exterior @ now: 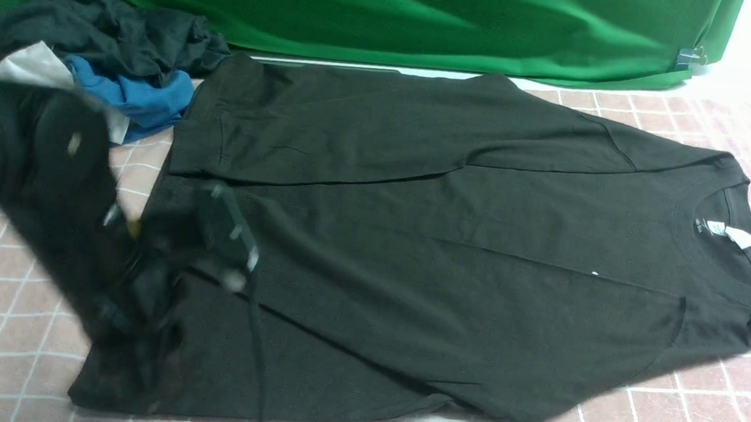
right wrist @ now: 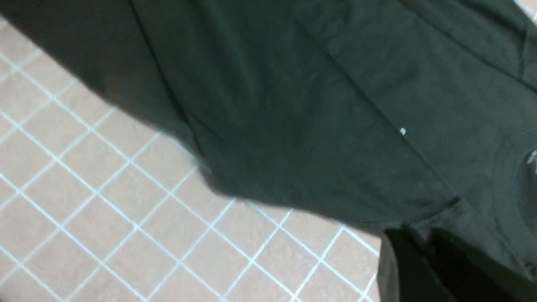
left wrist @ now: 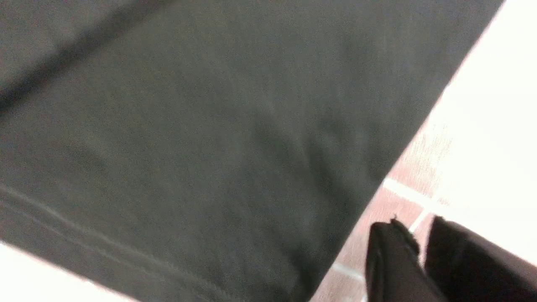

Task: Fold a long-sleeved shirt over a pink coffee tablecloth.
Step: 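Grasp the near edge of the shirt at its hem and shoulder corners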

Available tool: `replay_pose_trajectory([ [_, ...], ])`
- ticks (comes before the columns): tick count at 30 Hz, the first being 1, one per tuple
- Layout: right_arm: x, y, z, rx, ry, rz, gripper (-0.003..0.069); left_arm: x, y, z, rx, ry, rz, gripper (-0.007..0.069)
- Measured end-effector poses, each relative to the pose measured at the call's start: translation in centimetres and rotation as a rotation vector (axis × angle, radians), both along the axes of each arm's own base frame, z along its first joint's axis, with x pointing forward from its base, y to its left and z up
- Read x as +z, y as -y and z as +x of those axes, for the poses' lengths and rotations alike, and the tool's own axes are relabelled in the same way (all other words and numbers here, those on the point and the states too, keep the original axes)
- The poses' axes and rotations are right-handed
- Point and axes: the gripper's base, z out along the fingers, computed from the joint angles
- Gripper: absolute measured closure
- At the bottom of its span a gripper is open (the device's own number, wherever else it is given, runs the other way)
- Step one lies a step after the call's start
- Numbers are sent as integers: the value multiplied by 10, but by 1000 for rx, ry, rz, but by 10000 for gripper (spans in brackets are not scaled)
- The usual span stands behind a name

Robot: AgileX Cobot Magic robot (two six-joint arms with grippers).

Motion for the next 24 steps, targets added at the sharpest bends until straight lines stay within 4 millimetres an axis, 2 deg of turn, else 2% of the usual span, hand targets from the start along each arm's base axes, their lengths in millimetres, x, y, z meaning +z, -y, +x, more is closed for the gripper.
replay_pose_trajectory([
  [1, -2, 0, 0, 1, -1, -2, 596, -5, -4, -3, 13, 13, 3, 437],
  [3, -5, -1, 1, 5, 1, -1, 596, -16, -16, -7, 19, 76, 26, 321],
  [4, -5, -1, 1, 7, 4, 0, 596, -19, -20, -7, 0, 88, 42, 288],
  [6, -5, -2, 2, 9, 14, 7, 596, -27, -29, -9, -89, 103, 99, 214],
  [8, -4, -2, 2, 11, 20, 12, 596, -31, -34, -10, -163, 103, 139, 179],
  [12, -4, -2, 2, 12, 25, 15, 596, -32, -37, -6, -273, 135, 171, 165],
  [16, -4, -2, 2, 12, 25, 15, 596, -34, -37, -5, -378, 142, 177, 185],
  [24, -4, -2, 2, 12, 25, 15, 596, -46, -37, -3, -404, 90, 176, 197],
])
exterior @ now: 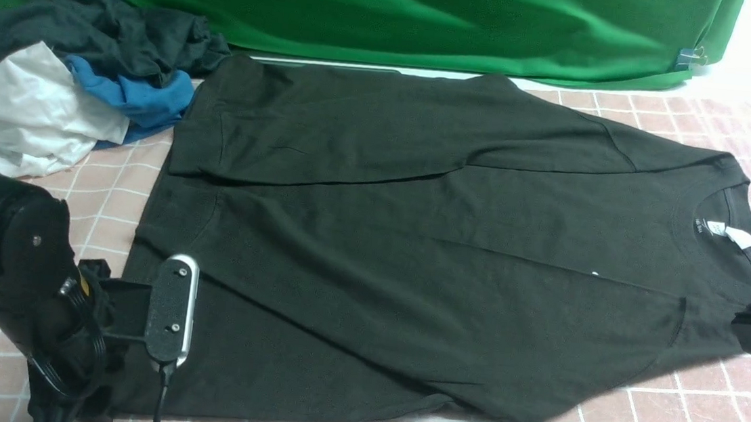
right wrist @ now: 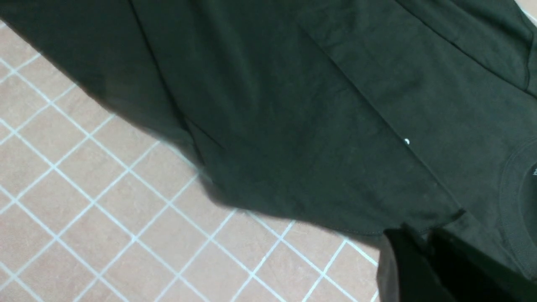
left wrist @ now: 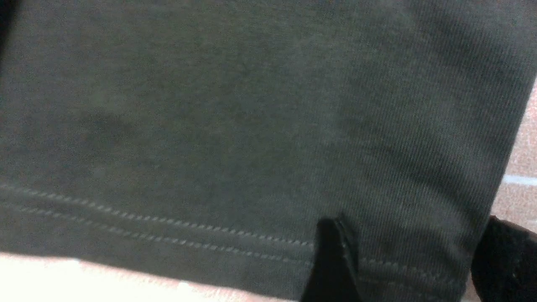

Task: Fold a long-sleeved shirt over a pink coffee tablecloth.
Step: 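Grasp the near edge of the shirt at its hem and shoulder corners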

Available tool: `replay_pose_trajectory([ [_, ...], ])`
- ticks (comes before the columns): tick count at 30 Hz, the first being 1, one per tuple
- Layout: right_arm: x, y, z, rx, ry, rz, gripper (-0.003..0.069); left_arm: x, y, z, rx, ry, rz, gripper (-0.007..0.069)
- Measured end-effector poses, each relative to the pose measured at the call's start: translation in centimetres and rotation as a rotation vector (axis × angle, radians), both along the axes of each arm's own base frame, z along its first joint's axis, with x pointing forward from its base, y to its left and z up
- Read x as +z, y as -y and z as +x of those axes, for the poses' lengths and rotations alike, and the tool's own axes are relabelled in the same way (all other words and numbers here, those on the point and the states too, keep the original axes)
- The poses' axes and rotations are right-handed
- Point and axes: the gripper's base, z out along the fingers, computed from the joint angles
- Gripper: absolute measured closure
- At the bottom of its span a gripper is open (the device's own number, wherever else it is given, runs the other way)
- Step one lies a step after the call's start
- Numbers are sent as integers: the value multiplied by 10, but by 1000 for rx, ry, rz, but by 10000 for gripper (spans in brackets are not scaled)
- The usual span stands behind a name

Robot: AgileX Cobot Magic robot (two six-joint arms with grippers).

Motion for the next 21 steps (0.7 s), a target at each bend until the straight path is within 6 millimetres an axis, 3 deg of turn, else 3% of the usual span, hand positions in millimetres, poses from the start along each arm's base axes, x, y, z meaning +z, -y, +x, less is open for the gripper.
replay_pose_trajectory([
  [10, 0, -1, -1, 2, -11, 16, 595, -6, -2, 3, -13, -20, 27, 237],
  [12, 0, -2, -1, 3, -16, 23, 594, -6, -2, 3, -17, -15, 30, 288],
  [18, 0, -2, -2, 11, -19, 25, 587, 0, -3, 4, -30, 41, 36, 556],
  [21, 0, -3, -2, 16, -22, 28, 586, 13, -4, 2, -27, 92, 31, 589],
])
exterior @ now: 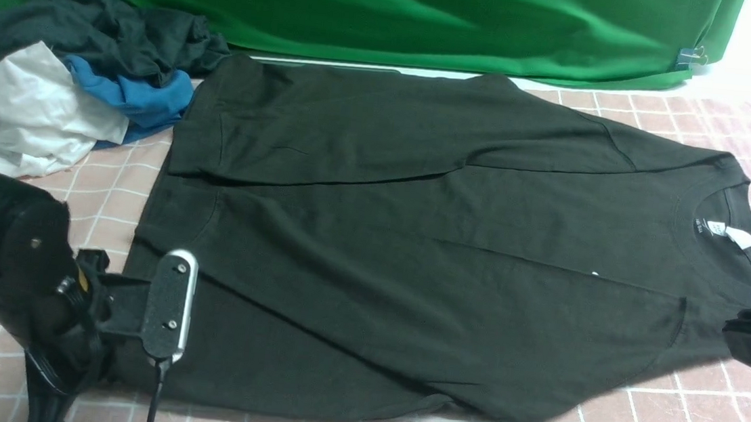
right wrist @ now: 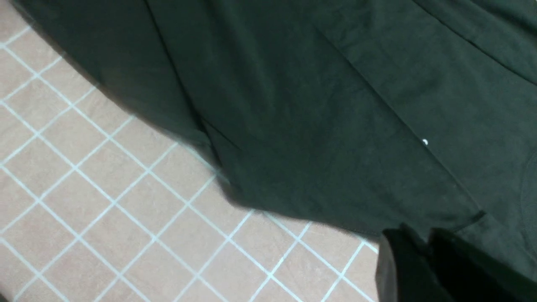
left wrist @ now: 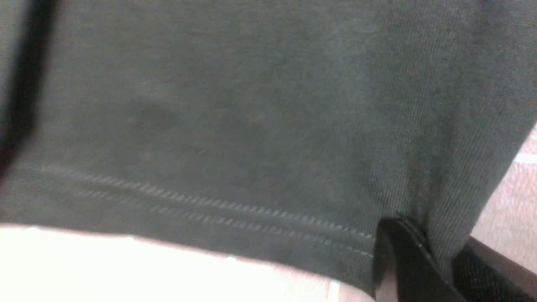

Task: Fold a long-sleeved shirt over a pink coffee tablecloth.
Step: 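Grasp the near edge of the shirt at its hem and shoulder corners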

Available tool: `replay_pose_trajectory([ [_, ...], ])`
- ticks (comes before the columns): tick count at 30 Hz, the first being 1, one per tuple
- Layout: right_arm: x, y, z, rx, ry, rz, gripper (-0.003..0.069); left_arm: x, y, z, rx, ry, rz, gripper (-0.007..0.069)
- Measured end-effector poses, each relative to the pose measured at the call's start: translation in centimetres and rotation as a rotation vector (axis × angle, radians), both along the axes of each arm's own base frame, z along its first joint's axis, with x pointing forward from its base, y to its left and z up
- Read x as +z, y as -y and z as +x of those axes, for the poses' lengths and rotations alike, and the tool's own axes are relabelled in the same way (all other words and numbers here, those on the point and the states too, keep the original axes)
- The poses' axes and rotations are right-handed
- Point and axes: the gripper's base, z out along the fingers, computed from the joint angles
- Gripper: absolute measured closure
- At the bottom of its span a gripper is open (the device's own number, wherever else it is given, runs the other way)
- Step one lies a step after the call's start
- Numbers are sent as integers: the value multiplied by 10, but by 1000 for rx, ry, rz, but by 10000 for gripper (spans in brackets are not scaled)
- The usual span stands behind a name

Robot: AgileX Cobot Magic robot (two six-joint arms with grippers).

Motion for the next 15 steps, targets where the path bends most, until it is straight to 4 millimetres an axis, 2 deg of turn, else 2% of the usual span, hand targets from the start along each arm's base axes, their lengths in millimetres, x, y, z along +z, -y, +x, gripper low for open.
replay_pose_trajectory([
  [4, -2, -2, 2, 4, -11, -10, 585, 19, 0, -5, 79, 81, -33, 593],
  [7, -11, -9, 12, 10, -59, -52, 574, 39, 0, -13, 236, 169, -104, 592],
  [8, -12, -10, 12, 10, -63, -55, 573, 40, 0, -14, 252, 173, -111, 592],
  [11, -24, -18, 24, 38, -115, -122, 527, 54, 0, -22, 339, 217, -168, 592],
  [14, -43, -26, 39, 95, -172, -257, 428, 67, 1, -31, 389, 251, -222, 592],
  [15, -43, -26, 39, 98, -173, -261, 422, 68, 1, -31, 393, 252, -227, 592],
])
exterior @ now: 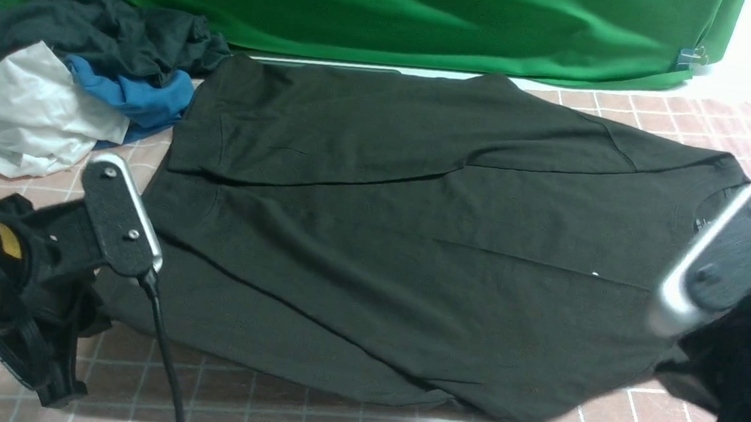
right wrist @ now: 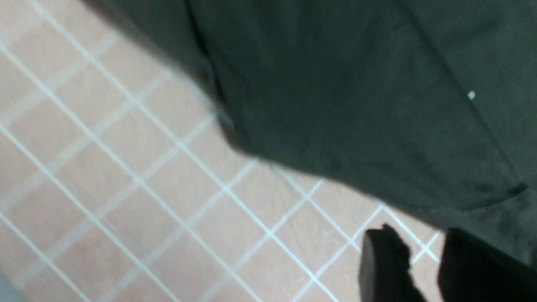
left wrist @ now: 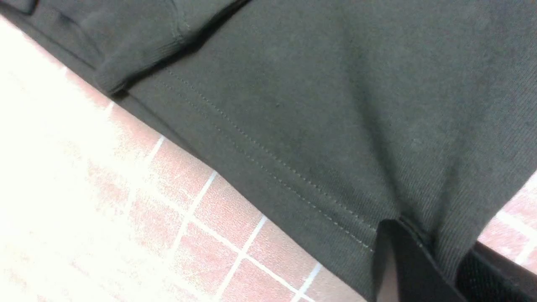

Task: Fold a long-sleeved shirt over a pink coffee tablecloth.
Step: 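Grasp the near edge of the shirt at its hem and shoulder corners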

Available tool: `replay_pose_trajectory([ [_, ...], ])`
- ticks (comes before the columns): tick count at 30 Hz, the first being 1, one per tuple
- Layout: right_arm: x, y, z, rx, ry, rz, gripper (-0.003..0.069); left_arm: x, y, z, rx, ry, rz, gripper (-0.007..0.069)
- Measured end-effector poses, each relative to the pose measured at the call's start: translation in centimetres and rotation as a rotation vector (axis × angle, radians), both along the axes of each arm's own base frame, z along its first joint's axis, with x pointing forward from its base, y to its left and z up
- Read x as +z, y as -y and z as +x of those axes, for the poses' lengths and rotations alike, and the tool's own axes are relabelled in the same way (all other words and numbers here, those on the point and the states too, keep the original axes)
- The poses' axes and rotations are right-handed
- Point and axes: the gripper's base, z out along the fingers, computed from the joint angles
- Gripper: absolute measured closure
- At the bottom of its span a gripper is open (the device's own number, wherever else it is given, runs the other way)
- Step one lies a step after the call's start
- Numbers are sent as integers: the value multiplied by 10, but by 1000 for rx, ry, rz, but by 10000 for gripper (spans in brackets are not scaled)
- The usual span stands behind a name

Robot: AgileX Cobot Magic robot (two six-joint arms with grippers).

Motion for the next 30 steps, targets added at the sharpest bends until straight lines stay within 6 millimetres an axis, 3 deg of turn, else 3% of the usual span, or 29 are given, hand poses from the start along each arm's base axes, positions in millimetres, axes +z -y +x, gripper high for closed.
replay_pose_trajectory([
  [5, -31, -2, 31, 145, -31, -314, 363, 14, 2, -9, 41, 59, -66, 592],
  [9, -49, 2, 51, 154, -67, -364, 361, 19, 2, -13, 50, 83, -85, 592],
  [12, -74, 22, 77, 64, -138, -363, 330, 21, 2, -14, 54, 99, -93, 592],
  [13, -74, 22, 77, 64, -138, -363, 330, 21, 2, -14, 55, 99, -95, 592],
  [18, -96, 33, 97, 36, -174, -283, 150, 22, 3, -14, 64, 104, -115, 592],
  [30, -136, 32, 110, 46, -272, -288, 120, 23, 4, -11, 69, 130, -128, 592],
])
